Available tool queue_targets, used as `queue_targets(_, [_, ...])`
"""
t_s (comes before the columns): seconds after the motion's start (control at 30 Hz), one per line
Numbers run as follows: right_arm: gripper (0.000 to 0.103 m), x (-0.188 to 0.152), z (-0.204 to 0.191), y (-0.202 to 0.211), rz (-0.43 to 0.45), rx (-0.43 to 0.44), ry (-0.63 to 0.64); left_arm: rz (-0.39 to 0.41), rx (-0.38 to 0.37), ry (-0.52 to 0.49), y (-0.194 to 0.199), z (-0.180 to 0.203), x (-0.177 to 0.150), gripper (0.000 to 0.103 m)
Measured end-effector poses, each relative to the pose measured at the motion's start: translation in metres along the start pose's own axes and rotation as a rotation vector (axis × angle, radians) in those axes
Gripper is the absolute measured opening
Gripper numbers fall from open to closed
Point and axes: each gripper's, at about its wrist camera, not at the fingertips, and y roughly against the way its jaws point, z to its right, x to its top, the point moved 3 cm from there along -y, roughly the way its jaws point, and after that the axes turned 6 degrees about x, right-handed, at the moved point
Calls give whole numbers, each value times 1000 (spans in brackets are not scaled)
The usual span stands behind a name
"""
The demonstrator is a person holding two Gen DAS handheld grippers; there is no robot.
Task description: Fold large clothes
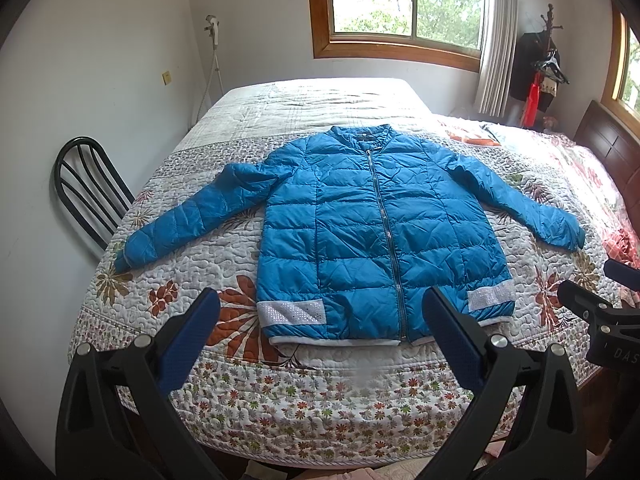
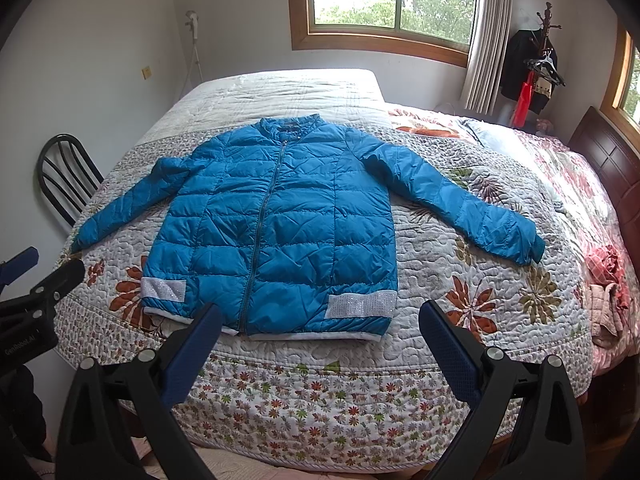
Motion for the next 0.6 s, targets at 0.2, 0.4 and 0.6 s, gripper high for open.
queue_targets(0.2, [99,0,0,-1,0,1,0,0,1,0,0,-1,0,100])
queue_targets(0.4, [99,0,1,-2,-1,1,0,0,1,0,0,-1,0,100])
queue_targets(0.6, [99,-1,4,-1,-4,1,-1,-2,1,-1,-2,-2,1,100])
